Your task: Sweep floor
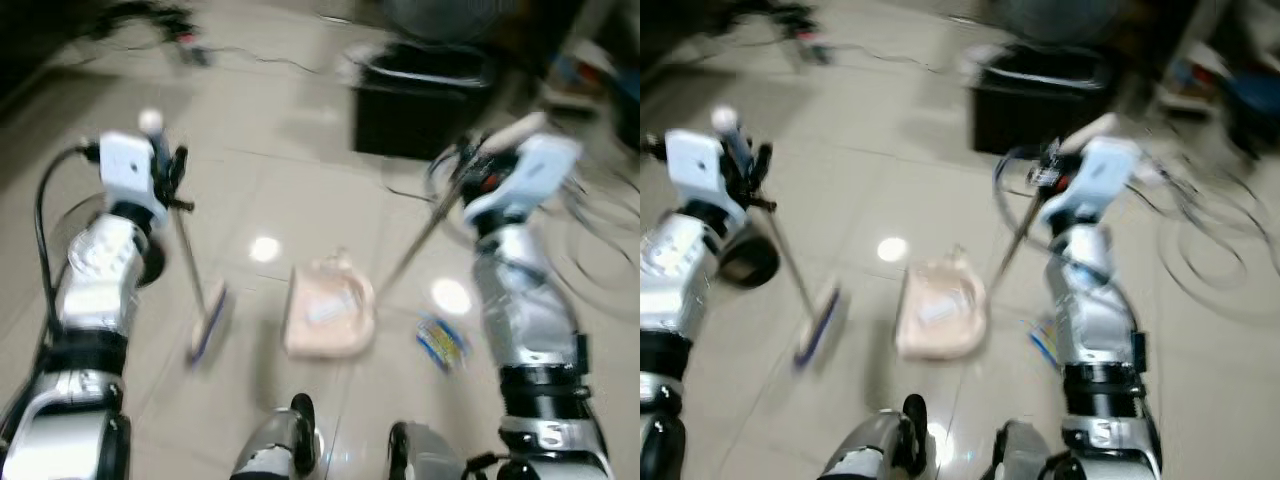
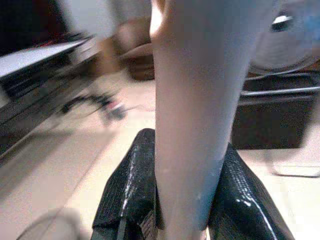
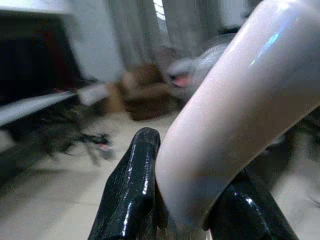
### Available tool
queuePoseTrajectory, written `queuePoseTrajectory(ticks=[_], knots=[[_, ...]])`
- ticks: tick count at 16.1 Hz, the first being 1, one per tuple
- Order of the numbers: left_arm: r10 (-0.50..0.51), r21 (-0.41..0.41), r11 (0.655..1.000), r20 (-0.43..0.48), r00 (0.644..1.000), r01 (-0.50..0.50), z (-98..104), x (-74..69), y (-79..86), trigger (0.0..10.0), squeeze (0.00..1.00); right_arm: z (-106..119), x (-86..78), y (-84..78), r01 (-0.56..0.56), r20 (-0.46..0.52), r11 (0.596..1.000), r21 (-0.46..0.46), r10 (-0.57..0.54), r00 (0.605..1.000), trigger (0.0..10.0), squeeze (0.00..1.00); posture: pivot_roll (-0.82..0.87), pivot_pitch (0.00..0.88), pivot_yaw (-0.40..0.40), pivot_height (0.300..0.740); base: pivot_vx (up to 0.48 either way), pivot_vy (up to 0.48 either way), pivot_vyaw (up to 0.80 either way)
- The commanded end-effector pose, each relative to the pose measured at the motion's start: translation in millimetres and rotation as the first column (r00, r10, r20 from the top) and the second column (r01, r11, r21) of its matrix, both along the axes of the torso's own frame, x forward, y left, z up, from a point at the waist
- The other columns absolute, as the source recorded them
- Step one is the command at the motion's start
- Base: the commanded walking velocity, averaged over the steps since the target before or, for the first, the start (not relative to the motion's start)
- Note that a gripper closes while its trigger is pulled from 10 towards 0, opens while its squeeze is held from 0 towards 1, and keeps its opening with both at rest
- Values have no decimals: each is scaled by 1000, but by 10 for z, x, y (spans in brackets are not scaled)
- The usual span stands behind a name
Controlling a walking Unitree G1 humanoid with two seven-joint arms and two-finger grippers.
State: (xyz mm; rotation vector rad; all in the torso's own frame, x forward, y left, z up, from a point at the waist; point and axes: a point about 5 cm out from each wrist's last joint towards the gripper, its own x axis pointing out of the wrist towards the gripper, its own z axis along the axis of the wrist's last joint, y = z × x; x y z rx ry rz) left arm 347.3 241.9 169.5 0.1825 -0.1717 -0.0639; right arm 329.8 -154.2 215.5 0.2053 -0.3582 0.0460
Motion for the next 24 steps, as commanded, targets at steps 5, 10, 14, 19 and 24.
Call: queuePoseTrajectory(ticks=[5,10,14,19,24], knots=[[69,-30,997,-1,998,-69,-217,-267,-136,10000,0,186,-69,41,-25,4,999,35,25,1000,10000,0,-15,17,74,740,0,0,800],[65,-41,997,27,998,-64,-226,-309,-428,10000,0,257,-74,-55,24,0,999,26,-24,1000,10000,0,-19,7,85,740,60,0,800],[57,-57,997,20,998,-56,-219,-313,-525,10000,0,377,-52,-118,61,36,998,8,-61,997,10000,0,-22,11,89,740,349,0,600],[68,-63,996,0,998,-68,-240,-315,-550,10000,0,491,-28,-180,106,61,994,28,-107,992,10000,0,-19,18,82,740,381,0,0],[76,-80,994,-14,997,-77,-262,-319,-566,10000,0,547,-1,-227,128,72,990,63,-132,989,10000,0,-20,22,81,740,382,0,0]])
